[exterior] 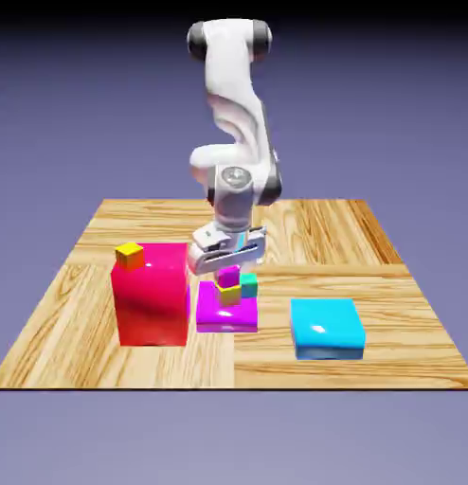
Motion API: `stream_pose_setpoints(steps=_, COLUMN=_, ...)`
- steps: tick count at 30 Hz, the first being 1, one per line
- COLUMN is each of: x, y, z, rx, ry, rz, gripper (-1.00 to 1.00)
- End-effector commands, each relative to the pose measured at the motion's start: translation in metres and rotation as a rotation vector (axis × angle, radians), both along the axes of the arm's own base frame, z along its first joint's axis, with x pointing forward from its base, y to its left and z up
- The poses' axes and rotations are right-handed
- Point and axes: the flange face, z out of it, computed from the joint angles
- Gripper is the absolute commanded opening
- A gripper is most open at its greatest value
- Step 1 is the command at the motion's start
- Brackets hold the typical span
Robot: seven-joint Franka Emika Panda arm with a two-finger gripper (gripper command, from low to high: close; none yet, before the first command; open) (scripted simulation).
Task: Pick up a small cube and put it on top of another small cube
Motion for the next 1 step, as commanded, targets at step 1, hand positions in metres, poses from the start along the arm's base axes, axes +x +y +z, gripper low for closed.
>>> stream_pose_setpoints(steps=1, x=0.0021, y=0.0007, z=0.0113, rx=-0.001, ry=0.000, rz=0.000, gripper=1.00)
